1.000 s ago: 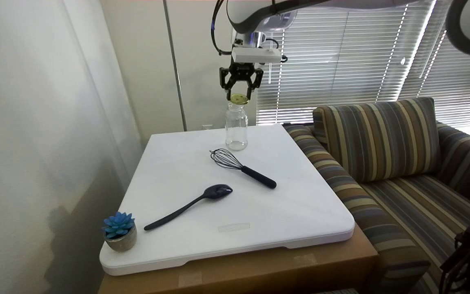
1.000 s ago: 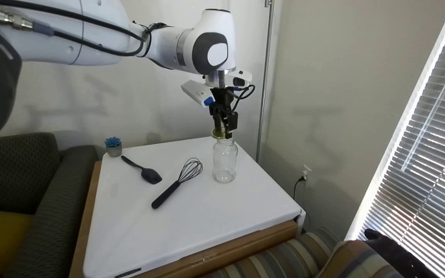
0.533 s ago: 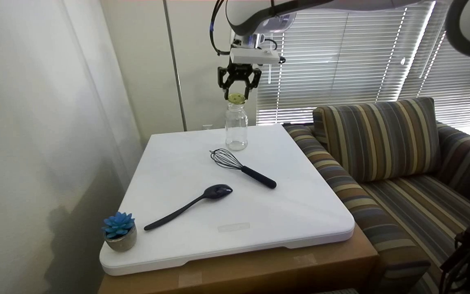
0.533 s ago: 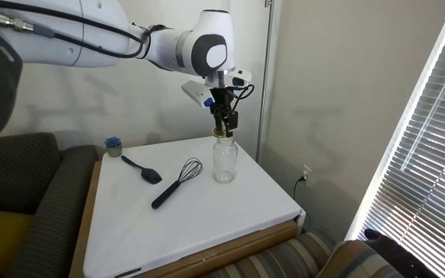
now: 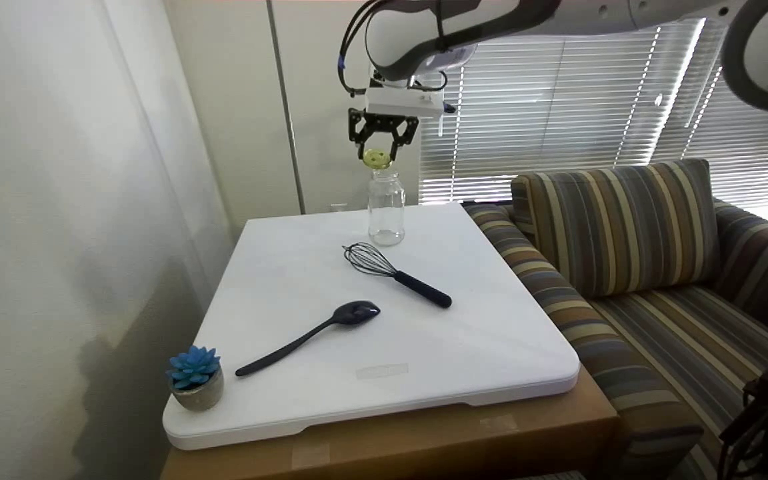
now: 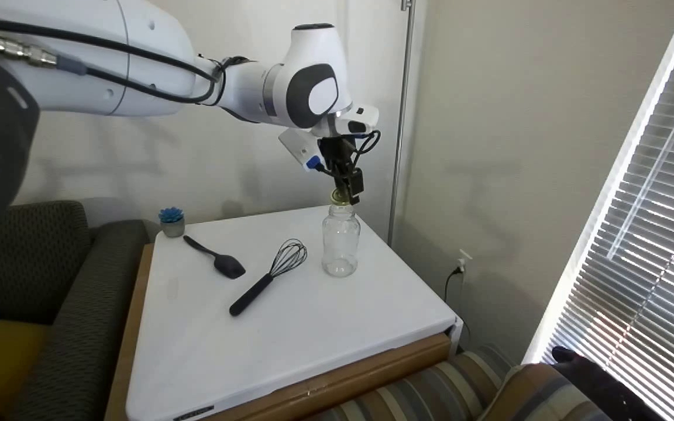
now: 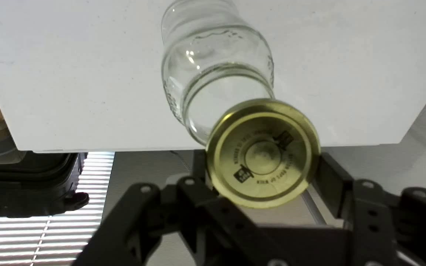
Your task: Place the lid on the jar
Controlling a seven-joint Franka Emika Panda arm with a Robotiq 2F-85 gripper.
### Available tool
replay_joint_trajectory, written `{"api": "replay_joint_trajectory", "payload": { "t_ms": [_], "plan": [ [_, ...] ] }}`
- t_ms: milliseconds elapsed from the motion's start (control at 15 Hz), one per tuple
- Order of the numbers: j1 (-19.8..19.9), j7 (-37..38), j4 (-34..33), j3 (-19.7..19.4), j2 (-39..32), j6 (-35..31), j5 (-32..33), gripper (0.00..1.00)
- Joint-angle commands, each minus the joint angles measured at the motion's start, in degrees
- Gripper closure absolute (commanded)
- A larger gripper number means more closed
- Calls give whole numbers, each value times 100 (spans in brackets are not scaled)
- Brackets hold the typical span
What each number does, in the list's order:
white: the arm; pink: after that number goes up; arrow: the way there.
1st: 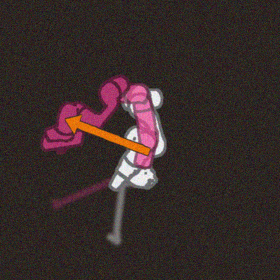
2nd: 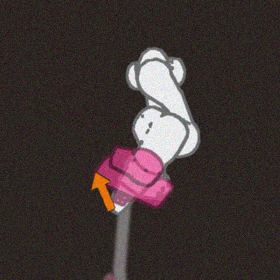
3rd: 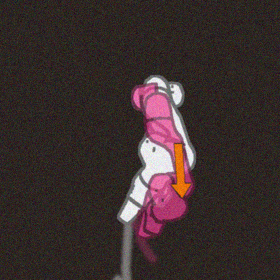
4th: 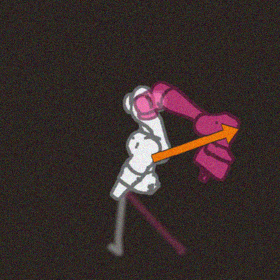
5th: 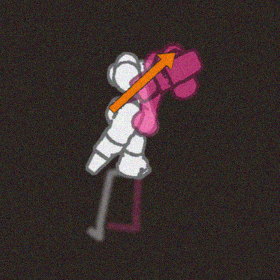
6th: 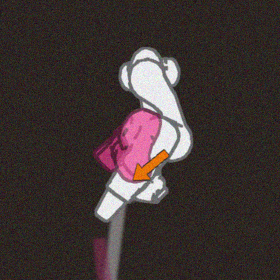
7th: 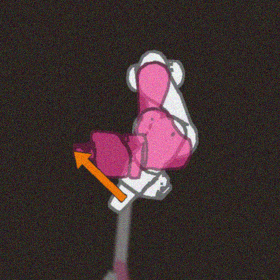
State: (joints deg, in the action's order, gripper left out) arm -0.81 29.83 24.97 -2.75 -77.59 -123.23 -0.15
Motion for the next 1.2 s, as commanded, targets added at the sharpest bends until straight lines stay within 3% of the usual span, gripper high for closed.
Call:
{"api": "replay_joint_trajectory", "payload": {
  "t_ms": [0,1133],
  "plan": [
    [-91,427,83,-255,-49,-443,187,53],
    [-79,947,188,-429,-38,-362,133,53]
  ]
}}
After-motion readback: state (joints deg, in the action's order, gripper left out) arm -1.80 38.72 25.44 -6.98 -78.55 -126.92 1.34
